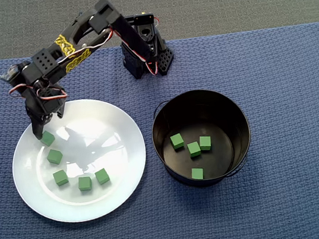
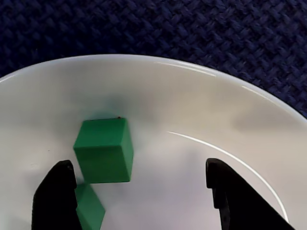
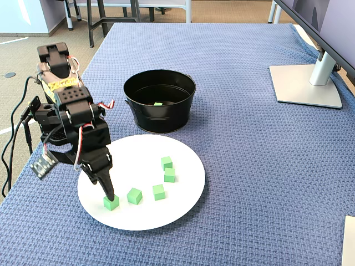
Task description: Pick up the green cubes from the white plate and place them in the black recipient
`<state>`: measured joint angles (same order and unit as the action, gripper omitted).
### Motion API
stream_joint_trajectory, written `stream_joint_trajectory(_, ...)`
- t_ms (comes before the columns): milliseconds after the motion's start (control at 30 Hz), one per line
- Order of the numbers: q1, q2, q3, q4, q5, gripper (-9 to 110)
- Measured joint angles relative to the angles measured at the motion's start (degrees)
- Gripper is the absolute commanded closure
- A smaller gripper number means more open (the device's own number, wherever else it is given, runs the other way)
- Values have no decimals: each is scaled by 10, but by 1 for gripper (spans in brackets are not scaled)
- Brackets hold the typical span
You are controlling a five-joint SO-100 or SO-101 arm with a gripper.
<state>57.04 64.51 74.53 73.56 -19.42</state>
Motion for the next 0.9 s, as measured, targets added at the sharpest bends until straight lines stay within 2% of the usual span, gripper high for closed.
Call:
stream_joint_trajectory(233, 4, -74, -97, 24, -7, 75)
stream_joint_trajectory(567, 3, -111, -149, 42, -7, 78)
stream_joint_trajectory(800, 3, -134, -178, 47, -7, 90)
stream_joint_trajectory(900, 3, -135, -179, 48, -7, 101)
